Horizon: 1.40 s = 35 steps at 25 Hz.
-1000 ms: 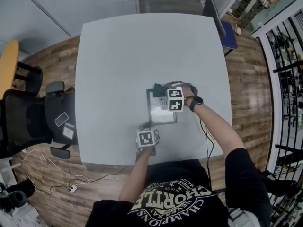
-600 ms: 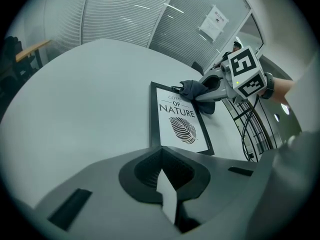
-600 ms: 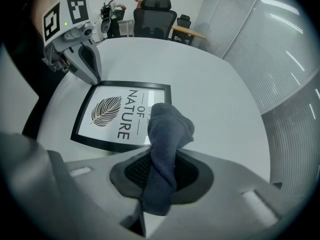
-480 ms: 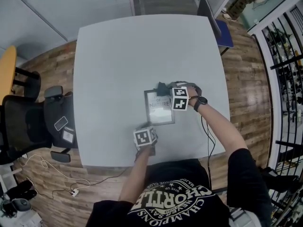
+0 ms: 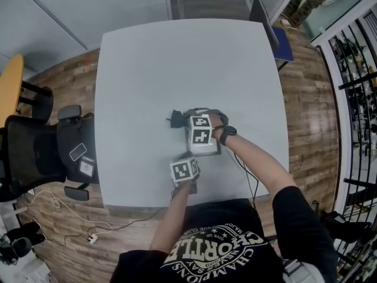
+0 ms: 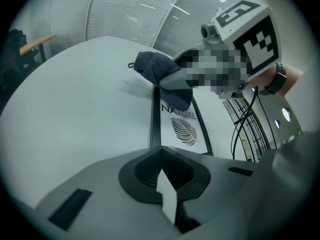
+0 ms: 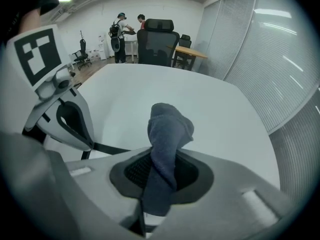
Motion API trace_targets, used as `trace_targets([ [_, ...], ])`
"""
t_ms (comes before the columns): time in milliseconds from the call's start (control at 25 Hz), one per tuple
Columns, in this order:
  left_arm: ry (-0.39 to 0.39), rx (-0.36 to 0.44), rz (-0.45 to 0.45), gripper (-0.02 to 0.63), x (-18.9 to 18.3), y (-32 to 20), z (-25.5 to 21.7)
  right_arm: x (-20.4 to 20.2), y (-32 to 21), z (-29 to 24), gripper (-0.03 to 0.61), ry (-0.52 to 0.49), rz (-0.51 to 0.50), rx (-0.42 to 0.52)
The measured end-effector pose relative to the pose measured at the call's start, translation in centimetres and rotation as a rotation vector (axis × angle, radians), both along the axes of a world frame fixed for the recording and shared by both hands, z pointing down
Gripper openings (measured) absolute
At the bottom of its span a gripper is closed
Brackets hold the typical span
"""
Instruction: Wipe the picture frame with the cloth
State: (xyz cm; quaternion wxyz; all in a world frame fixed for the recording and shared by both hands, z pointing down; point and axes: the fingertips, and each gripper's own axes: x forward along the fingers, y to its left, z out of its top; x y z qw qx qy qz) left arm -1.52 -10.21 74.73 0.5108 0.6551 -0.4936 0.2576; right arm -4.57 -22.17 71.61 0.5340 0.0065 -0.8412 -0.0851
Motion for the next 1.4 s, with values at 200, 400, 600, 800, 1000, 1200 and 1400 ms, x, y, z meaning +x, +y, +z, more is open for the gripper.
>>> trace_targets([
  [200,0.009,0.0,-0.003,0.0,-0.1,-0.1,0.1,-0.7,0.7,2.0,0.08,0.016,0.013,-0.03],
  [400,0.026,-0.015,-0.044,0.0,-0.3,-0.1,0.3,1.8,0.3,2.6,0.081,0.039,0.037,-0.02],
  [600,0.077,-0.045,-0.124,0.0,-0.5,-0.1,0.3,6.8,-0.2,2.9,0.081,0.097,0.066,-0.018],
  [800,0.071,-0.044,-0.13,0.0,-0.7,-0.1,0.3,11.2,-0.7,2.4,0.083,0.125,0.118,-0.014],
  [1000,0.057,-0.039,-0.115,0.0,-0.7,0.0,0.1,14.1,-0.8,2.5,0.083,0.149,0.173,-0.02],
  [1200,0.065,-0.043,-0.106,0.0,-0.6,0.0,0.1,14.3,-0.8,2.7,0.083,0.149,0.21,-0.018],
  [1400,0.057,-0.034,-0.102,0.0,-0.6,0.0,0.1,9.8,-0.8,0.5,0.083,0.04,0.246,-0.033],
])
